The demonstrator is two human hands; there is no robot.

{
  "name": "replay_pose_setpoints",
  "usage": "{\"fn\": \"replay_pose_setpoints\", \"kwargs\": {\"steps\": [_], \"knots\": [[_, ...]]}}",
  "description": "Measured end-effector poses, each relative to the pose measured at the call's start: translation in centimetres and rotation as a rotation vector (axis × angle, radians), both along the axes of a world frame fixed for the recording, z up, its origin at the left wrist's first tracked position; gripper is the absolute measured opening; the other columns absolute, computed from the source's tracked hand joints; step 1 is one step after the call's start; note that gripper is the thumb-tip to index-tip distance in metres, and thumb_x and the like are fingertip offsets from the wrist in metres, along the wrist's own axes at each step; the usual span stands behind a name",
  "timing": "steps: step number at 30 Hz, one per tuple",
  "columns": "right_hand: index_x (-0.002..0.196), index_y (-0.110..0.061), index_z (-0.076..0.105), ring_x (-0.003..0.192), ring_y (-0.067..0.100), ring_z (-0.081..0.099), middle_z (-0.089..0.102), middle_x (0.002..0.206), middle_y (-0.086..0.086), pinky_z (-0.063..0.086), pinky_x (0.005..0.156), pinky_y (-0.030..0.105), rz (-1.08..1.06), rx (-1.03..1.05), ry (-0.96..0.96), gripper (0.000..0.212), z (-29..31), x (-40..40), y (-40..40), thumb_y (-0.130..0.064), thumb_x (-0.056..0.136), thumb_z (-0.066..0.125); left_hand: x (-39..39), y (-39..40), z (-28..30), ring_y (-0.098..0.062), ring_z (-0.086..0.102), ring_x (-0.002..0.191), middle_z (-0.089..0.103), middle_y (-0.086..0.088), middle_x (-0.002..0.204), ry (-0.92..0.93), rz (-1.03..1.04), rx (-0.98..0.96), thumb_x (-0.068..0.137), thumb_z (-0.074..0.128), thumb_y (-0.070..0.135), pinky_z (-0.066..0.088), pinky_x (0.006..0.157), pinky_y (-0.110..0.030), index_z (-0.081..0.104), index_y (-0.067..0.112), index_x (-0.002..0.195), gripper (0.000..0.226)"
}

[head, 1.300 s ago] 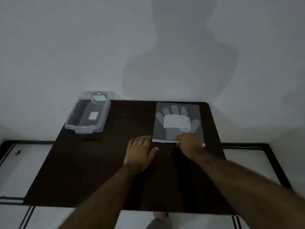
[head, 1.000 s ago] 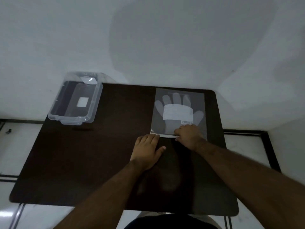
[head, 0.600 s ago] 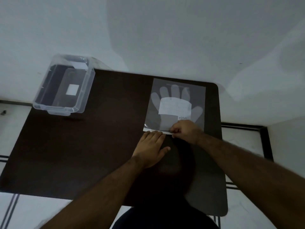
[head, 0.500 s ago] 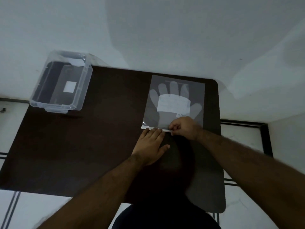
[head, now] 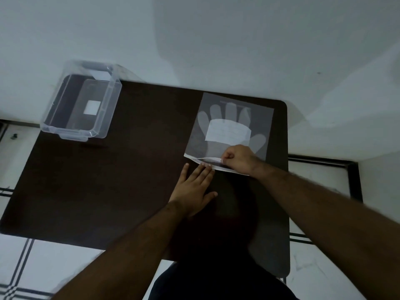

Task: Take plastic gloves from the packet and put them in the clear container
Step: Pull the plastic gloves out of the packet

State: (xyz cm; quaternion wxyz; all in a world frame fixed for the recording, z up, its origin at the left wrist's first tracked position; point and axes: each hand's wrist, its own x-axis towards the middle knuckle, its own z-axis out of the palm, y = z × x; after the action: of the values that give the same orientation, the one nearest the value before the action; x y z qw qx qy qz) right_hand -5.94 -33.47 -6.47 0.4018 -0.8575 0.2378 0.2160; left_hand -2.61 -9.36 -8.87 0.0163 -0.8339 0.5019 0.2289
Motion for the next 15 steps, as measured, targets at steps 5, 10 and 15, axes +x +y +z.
{"fn": "replay_pose_setpoints", "kwargs": {"steps": [5, 10, 15], "knots": [[0.096, -0.026, 0.071, 0.092, 0.008, 0.064, 0.07, 0.098, -0.007, 0.052, 0.083, 0.029, -0.12, -0.063, -0.104, 0.004, 0.0, -0.1, 0.0, -0.026, 0.1, 0.071, 0.0, -0.3, 0.2, -0.014, -0.005, 0.164, 0.005, 0.003, 0.179, 0.038, 0.068, 0.002, 0.107, 0.017, 0.066, -0.009, 0.129, -0.059, 0.006, 0.024, 0.171, 0.077], [0.1, -0.027, 0.07, 0.093, 0.007, 0.065, 0.069, 0.097, -0.009, 0.053, 0.084, 0.026, -0.129, -0.093, -0.179, 0.002, 0.0, -0.2, -0.1, -0.027, 0.101, 0.069, 0.4, -2.4, 1.2, -0.02, 0.032, 0.155, 0.041, -0.001, 0.167, 0.017, 0.155, -0.131, 0.11, 0.028, 0.056, 0.017, 0.129, -0.049, 0.022, 0.022, 0.168, 0.068], [0.105, -0.025, 0.074, 0.096, 0.006, 0.066, 0.072, 0.102, -0.009, 0.054, 0.091, 0.03, -0.021, -0.082, -0.156, 0.006, 0.2, -0.3, -0.2, -0.024, 0.1, 0.07, 0.9, -3.9, 1.3, -0.024, 0.035, 0.155, 0.043, -0.006, 0.167, -0.113, 0.122, -0.242, 0.11, 0.04, 0.044, 0.021, 0.127, -0.046, 0.041, 0.017, 0.162, 0.059]]}}
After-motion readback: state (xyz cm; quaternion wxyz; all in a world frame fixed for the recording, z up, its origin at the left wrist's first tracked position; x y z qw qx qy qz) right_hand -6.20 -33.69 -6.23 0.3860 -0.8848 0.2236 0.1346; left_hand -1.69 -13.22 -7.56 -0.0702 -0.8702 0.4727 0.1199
